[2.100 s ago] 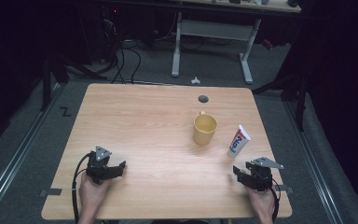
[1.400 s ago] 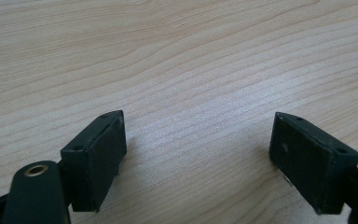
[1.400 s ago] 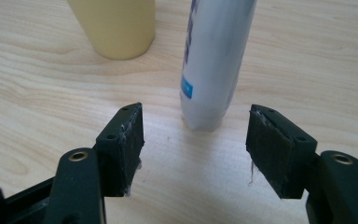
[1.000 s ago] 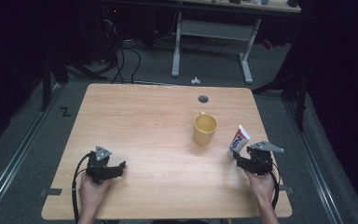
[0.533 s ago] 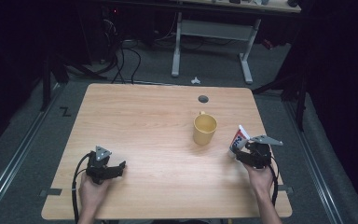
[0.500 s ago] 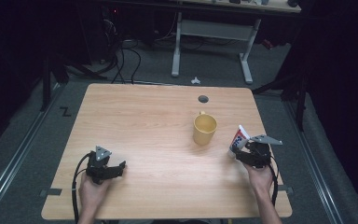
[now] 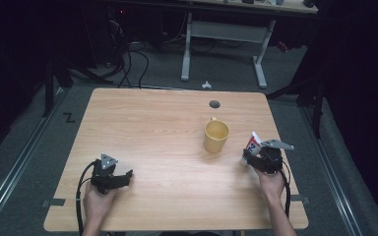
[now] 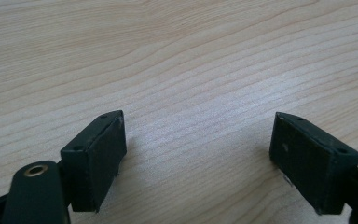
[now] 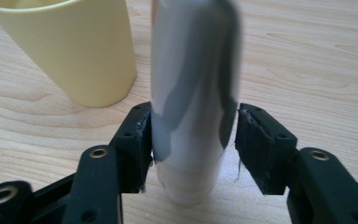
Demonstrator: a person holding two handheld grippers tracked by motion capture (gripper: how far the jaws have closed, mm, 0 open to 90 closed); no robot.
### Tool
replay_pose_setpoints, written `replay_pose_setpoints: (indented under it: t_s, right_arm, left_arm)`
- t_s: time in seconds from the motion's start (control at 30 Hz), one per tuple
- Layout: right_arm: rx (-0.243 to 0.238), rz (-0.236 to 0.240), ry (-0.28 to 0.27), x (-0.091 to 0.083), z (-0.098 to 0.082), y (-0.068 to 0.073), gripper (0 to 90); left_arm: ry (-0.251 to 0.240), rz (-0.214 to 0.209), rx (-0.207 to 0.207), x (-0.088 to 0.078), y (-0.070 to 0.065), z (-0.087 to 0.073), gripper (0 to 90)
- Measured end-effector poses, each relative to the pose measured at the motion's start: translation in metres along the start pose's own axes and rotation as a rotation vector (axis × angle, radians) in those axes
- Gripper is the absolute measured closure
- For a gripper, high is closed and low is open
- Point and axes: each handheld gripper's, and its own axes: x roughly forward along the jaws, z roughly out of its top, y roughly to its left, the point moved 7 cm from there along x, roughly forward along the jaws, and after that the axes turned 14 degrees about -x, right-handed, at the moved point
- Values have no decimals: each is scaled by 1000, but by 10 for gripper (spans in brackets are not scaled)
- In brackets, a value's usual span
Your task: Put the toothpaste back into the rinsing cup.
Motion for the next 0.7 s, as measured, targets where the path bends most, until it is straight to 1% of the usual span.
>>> replay_pose_setpoints:
  t_s: [0.17, 0.23, 0.37, 0.57, 0.7]
  right_arm:
    - [-14, -3, -3, 1, 1, 2, 533]
    - [-28, -5, -5, 1, 2, 3, 564]
    - [-61, -18, 10, 1, 5, 4, 582]
    - [-64, 0, 21, 1, 7, 3, 610]
    - [-74, 2, 23, 0, 9, 4, 619]
  left_arm:
    - [0, 0, 0, 0, 0, 0, 191]
    - [0, 0, 0, 0, 0, 0, 191]
    - [0, 0, 0, 0, 0, 0, 191]
    - [0, 0, 0, 0, 0, 0, 191]
    - [0, 0, 0, 0, 0, 0, 191]
